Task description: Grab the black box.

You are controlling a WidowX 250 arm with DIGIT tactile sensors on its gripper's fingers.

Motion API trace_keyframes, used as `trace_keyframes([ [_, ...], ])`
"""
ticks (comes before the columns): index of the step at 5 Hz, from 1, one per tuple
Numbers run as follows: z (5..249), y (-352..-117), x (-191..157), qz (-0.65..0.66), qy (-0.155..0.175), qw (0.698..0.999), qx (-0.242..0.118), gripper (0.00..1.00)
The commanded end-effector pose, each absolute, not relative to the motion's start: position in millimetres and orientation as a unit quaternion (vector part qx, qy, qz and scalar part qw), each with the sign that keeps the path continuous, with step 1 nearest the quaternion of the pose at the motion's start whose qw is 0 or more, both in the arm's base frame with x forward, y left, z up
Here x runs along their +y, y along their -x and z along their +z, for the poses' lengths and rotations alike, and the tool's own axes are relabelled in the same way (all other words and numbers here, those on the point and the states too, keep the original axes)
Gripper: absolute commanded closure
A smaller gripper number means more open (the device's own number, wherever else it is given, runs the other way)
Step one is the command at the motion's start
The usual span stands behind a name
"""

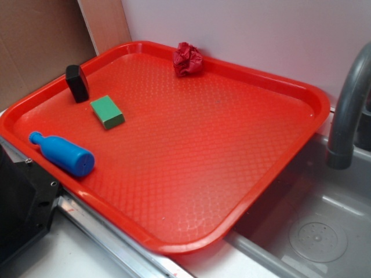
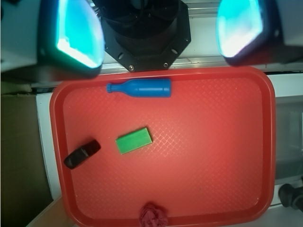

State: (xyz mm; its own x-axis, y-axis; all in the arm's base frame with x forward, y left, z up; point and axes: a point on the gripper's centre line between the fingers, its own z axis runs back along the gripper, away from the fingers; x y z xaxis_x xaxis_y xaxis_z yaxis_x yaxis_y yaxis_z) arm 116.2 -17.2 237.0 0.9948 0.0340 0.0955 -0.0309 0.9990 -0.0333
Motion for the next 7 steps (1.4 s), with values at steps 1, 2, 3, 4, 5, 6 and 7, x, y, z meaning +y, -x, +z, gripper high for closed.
trace_keyframes([
  [1, 237.0, -116.2, -17.2, 0.016, 0.016, 0.999, -0.048, 0.0],
  [2, 205.4, -138.4, 10.9, 0.091, -0.008, 0.992, -0.086, 0.0],
  [3, 190.5, -155.0, 38.7, 0.173, -0.018, 0.976, -0.129, 0.0],
  [4, 163.7, -179.2, 71.3, 0.248, -0.007, 0.956, -0.158, 0.0],
  [5, 141.9, -189.5, 92.8, 0.267, 0.028, 0.953, -0.139, 0.0],
  [6, 141.9, -189.5, 92.8, 0.267, 0.028, 0.953, -0.139, 0.0],
  [7, 141.9, -189.5, 92.8, 0.267, 0.028, 0.953, -0.139, 0.0],
])
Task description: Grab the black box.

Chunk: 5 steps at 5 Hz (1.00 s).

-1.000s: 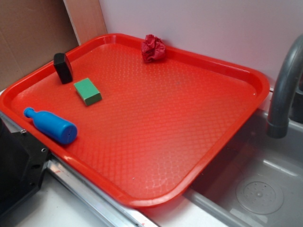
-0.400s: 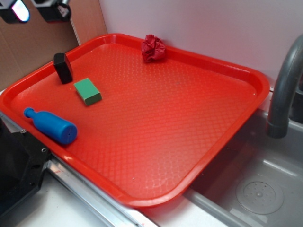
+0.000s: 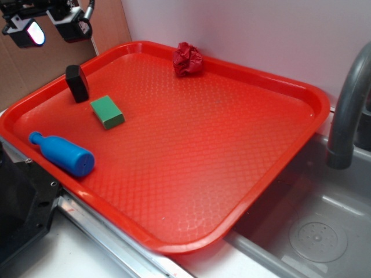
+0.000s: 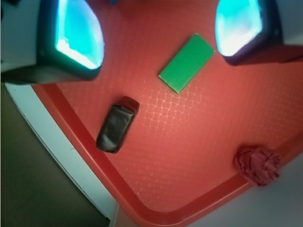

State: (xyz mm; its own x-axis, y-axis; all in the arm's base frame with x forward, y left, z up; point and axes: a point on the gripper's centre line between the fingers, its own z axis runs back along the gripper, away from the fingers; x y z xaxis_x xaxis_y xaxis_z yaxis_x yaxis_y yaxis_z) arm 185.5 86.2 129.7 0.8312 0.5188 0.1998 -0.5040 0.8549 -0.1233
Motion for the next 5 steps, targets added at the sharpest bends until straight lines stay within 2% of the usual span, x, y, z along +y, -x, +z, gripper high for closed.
trace_keyframes([
  [1, 141.9, -189.5, 92.8, 0.267, 0.028, 0.953, -0.139, 0.0],
  [2, 113.3, -197.0, 103.7, 0.351, 0.016, 0.929, -0.114, 0.0],
  [3, 95.0, -193.3, 112.0, 0.385, 0.022, 0.918, -0.094, 0.0],
  [5, 77.1, -185.4, 125.4, 0.412, -0.013, 0.908, -0.071, 0.0],
])
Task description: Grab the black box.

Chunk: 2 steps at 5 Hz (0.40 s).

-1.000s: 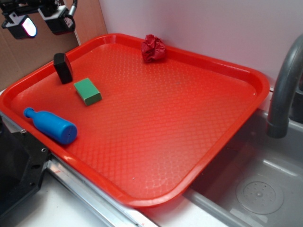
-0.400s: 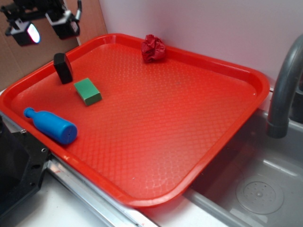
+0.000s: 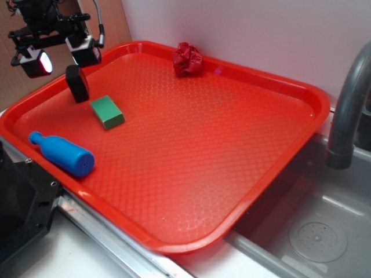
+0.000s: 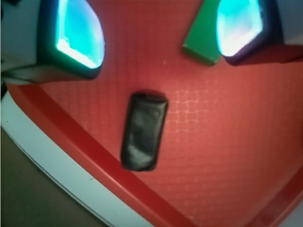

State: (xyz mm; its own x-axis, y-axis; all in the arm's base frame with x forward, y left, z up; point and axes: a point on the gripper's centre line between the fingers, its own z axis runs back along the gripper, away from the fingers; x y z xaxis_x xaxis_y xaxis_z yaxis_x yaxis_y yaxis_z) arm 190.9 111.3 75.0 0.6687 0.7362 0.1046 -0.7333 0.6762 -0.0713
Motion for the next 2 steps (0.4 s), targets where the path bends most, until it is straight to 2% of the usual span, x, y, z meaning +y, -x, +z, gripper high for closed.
trace_keyframes([
  [1, 66.2, -194.0, 134.6, 0.412, -0.028, 0.908, -0.066, 0.0],
  [2, 56.1, -204.7, 141.1, 0.431, -0.005, 0.901, -0.048, 0.0],
])
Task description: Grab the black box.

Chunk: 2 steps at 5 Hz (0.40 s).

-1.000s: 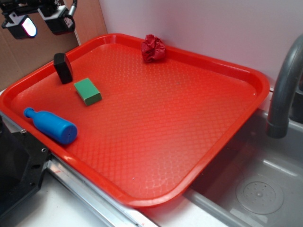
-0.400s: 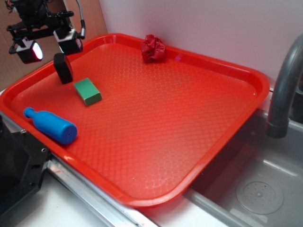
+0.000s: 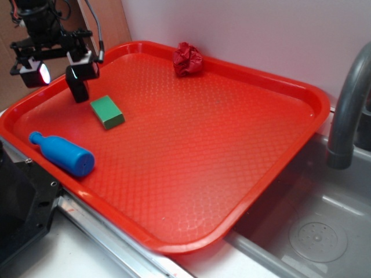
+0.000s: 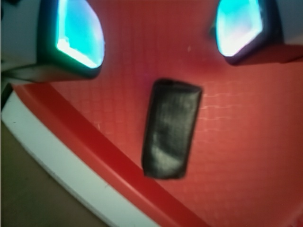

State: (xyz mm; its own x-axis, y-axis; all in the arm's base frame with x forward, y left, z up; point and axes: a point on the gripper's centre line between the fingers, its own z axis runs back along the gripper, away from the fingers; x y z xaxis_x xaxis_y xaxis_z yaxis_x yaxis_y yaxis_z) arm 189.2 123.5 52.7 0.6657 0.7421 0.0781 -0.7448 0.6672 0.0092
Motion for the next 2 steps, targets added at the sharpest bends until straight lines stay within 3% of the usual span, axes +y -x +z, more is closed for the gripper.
trace_keyframes([
  [1, 48.0, -213.6, 145.6, 0.428, -0.011, 0.903, -0.042, 0.0],
  [2, 36.9, -223.0, 151.5, 0.434, -0.013, 0.9, -0.043, 0.0],
])
